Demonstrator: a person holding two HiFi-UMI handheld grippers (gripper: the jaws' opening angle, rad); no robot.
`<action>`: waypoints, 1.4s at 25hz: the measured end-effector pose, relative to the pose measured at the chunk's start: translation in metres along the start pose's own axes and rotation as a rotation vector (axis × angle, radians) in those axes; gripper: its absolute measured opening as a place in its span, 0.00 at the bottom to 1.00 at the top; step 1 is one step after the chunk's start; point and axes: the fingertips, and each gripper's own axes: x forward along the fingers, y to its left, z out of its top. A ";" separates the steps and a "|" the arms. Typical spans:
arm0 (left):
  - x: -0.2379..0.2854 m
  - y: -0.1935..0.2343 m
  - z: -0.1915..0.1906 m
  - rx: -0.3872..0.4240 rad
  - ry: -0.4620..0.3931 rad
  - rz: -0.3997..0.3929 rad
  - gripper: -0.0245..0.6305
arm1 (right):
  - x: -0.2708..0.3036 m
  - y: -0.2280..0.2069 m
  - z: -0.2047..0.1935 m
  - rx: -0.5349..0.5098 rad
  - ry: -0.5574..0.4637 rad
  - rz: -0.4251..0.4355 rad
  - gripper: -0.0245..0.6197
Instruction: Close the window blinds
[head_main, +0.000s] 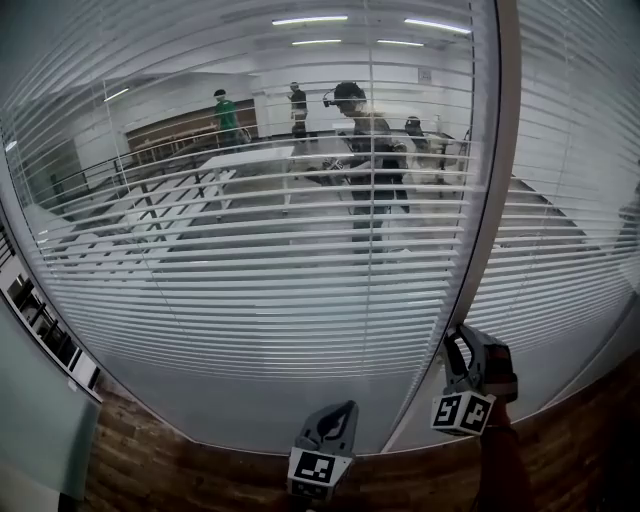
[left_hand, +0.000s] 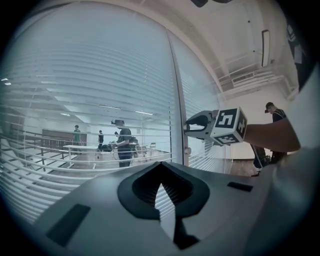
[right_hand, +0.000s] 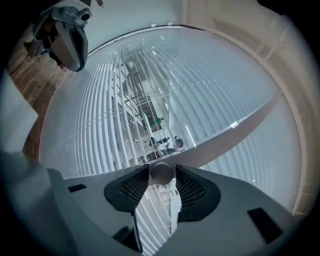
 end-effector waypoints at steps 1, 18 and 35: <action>0.000 -0.001 0.001 0.003 -0.003 -0.003 0.04 | 0.000 0.000 0.001 -0.011 0.003 -0.004 0.29; -0.003 -0.002 0.008 0.025 -0.046 -0.032 0.04 | 0.002 0.001 0.003 -0.140 0.001 -0.035 0.24; -0.009 0.006 0.004 0.013 -0.043 -0.014 0.04 | 0.001 -0.004 0.004 0.117 -0.012 -0.009 0.24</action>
